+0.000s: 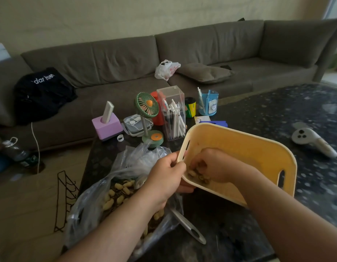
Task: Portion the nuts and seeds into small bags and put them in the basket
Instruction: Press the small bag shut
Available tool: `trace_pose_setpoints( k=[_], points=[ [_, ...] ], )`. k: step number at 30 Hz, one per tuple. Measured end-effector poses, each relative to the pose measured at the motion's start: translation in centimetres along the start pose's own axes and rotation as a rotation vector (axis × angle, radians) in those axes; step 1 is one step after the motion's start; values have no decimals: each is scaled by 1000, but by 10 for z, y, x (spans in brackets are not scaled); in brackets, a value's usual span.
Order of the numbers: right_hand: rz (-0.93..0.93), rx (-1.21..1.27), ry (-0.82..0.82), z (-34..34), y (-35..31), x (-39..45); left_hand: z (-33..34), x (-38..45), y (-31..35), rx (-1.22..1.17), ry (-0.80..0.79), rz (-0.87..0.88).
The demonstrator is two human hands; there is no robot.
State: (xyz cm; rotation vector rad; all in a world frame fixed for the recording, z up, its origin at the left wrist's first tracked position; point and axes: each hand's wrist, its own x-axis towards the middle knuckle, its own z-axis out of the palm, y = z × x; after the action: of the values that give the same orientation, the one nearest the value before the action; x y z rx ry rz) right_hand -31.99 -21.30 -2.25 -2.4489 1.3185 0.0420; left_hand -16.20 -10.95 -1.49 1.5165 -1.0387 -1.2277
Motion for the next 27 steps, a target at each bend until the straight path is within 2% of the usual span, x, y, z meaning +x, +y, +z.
trace_pose_setpoints(
  k=[2,5,10,17,19,22,23,25,27],
  points=[
    [-6,-7,-77,2,-1,1,0,2,-2,-5,8,-13],
    [36,55,-92,-12,-2,-1,-4,6,-5,-25,12,-45],
    [110,289,177,-36,2,-7,-7,18,-6,-101,37,-108],
    [-192,238,385,-37,-43,-17,-16,38,4,-140,0,-132],
    [-262,222,505,-30,-59,-17,-39,45,8,-7,75,-73],
    [-371,265,559,-16,-86,-16,-94,58,9,517,285,90],
    [-393,265,534,-9,-92,-16,-117,64,5,676,360,81],
    [-417,242,460,4,-99,-14,-154,72,-6,834,442,-18],
    [-413,225,406,15,-100,-9,-177,75,-18,920,439,-169]
  ],
)
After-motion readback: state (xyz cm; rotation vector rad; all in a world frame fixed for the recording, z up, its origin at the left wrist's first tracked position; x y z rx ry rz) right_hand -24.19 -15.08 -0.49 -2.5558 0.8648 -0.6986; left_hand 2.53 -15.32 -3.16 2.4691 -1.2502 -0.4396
